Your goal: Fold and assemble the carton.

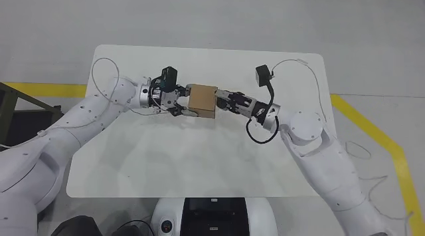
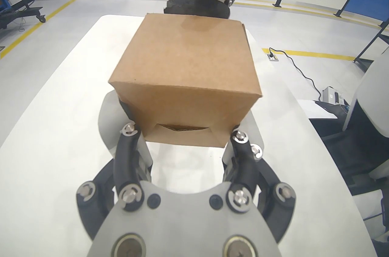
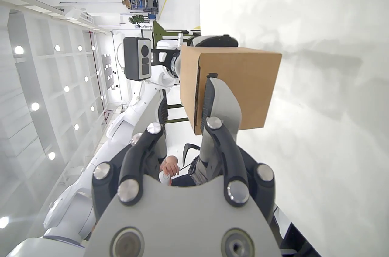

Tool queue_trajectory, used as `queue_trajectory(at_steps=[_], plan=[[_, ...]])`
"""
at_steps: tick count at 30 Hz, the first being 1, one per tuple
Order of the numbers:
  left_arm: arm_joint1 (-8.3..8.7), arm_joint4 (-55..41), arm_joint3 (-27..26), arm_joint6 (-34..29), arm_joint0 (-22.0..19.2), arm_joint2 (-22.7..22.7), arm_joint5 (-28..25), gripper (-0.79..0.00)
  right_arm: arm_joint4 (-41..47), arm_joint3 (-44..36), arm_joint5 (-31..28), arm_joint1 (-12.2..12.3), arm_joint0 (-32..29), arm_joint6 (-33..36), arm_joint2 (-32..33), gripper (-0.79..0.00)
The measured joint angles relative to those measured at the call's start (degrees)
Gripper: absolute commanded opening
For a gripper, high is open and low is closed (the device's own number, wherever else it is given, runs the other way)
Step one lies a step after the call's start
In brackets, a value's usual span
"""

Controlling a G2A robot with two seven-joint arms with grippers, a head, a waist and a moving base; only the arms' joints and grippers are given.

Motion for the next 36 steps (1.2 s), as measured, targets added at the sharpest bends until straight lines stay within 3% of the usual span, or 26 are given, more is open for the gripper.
queue_trajectory(at_steps=[3,6,8,10,15,19,20,21,36], plan=[[-0.38,0.73,1.66,-0.4,0.22,0.32,0.0,-0.653,-0.56,-0.38,0.0,0.35,-0.92,-1.12,2.04,-0.379],[-1.0,2.15,3.04,-1.95,0.43,0.41,0.17,-0.65,-0.74,-1.16,-0.03,0.69,-2.08,-2.07,4.06,-0.108],[-1.53,3.13,3.7,-2.97,0.89,0.35,1.07,-0.637,-0.67,-1.84,-0.16,0.9,-2.91,-2.6,5.45,0.0],[-1.93,3.69,4.1,-3.27,1.32,0.25,1.54,-0.603,-0.51,-2.49,-0.31,1.05,-3.58,-2.9,6.41,0.0],[-2.67,6.19,5.36,-4.36,1.9,-0.23,3.06,-0.416,-0.25,-3.96,-0.79,1.31,-4.92,-3.46,8.11,0.0],[-2.89,8.68,6.26,-6.81,1.88,-0.76,4.97,-0.372,0.0,-4.41,-1.22,1.36,-5.43,-3.67,8.5,0.0],[-2.88,8.72,6.41,-6.9,1.95,-1.07,4.78,-0.154,0.18,-4.44,-1.38,1.35,-5.51,-3.71,8.52,0.0],[-2.82,8.78,6.6,-7.02,1.95,-1.33,4.61,-0.003,0.32,-4.44,-1.49,1.34,-5.55,-3.75,8.53,0.0],[-0.22,8.73,6.71,-5.21,2.78,-7.24,2.34,0.0,2.76,-3.55,-4.15,1.22,-5.93,-4.29,9.26,0.0]])
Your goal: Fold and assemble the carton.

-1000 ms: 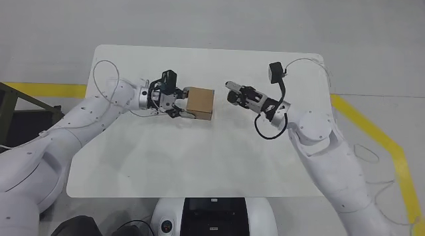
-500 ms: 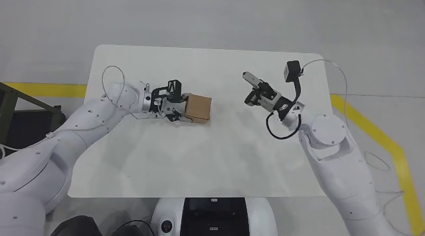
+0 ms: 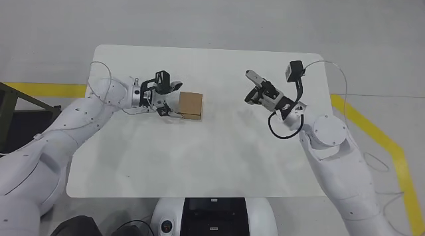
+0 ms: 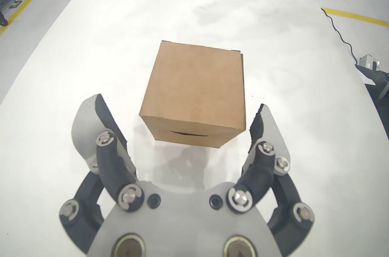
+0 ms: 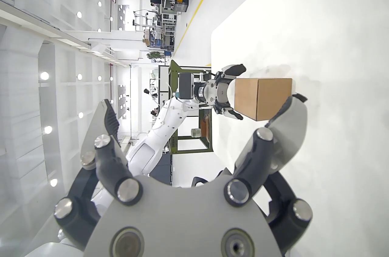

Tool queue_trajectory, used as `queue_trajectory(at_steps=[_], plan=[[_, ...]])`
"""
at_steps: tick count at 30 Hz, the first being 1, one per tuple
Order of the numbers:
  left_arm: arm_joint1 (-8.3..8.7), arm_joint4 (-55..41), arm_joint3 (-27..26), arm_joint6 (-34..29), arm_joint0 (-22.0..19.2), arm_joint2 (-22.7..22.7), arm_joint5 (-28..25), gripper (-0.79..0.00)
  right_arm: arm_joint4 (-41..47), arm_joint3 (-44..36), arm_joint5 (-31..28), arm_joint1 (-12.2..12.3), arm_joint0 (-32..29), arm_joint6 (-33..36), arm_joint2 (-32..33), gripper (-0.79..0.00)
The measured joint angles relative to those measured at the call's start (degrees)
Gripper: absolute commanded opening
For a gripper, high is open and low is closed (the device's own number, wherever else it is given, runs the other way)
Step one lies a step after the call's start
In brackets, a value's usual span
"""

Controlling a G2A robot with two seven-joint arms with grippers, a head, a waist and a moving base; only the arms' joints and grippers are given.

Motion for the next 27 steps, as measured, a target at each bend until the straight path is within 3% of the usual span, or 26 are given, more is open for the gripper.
queue_trajectory(at_steps=[7,12,27], plan=[[2.75,-2.67,-0.47,4.53,0.26,-5.45,-1.82,0.0,-2.69,0.22,-4.23,0.28,-1.04,-2.37,2.11,0.0],[5.11,-5.12,-1.02,4.61,1.18,-10.36,-0.57,0.0,-9.3,1.63,-7.73,0.5,-1.44,-5.65,2.7,0.0],[11.59,-15.97,-8.43,-11.12,8.85,-23.84,-1.63,0.0,-32.71,5.49,-12.91,1.67,0.08,-11.6,6.1,0.0]])
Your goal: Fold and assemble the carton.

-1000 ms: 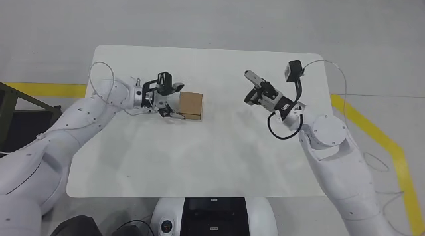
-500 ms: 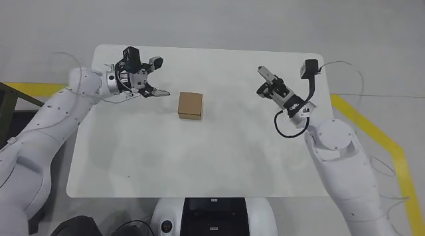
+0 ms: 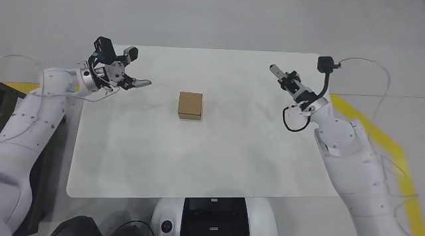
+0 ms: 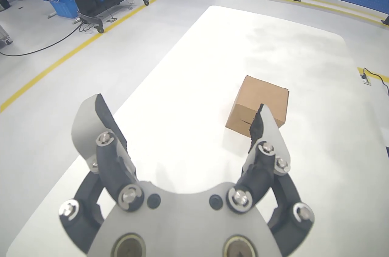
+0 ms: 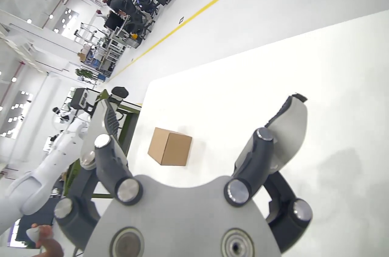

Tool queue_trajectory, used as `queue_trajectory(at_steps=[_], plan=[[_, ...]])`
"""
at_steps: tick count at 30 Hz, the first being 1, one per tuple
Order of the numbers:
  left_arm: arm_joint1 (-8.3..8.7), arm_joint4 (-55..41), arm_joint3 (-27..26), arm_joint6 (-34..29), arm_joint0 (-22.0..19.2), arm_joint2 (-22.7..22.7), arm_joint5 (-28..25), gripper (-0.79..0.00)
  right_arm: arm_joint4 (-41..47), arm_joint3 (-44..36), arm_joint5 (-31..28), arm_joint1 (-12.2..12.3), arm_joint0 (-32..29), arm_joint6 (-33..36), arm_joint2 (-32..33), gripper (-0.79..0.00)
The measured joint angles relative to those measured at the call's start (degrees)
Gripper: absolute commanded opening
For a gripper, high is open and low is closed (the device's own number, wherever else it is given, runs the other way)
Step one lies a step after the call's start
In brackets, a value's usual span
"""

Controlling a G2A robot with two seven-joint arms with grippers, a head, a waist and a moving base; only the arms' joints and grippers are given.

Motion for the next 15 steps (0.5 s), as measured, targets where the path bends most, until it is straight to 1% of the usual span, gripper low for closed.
queue_trajectory(at_steps=[5,8,11,15], plan=[[1.84,-4.18,-4.81,-4.89,3.62,-3.86,-0.74,0.0,-7.98,0.12,-1.24,0.39,0.58,-0.73,0.53,0.0],[2.71,-6.02,-7.7,-7.8,5.47,-5.68,-0.72,0.0,-10.64,0.44,-1.78,0.45,0.75,-0.91,0.21,0.0],[3.24,-7.97,-9.71,-10.51,6.97,-7.01,-0.71,-0.001,-12.3,0.85,-2.1,0.44,0.86,-1.55,-0.09,0.0],[3.29,-8.45,-9.9,-11.01,7.24,-7.15,-0.71,-0.001,-12.42,0.9,-2.08,0.44,0.87,-1.68,-0.1,0.0]])
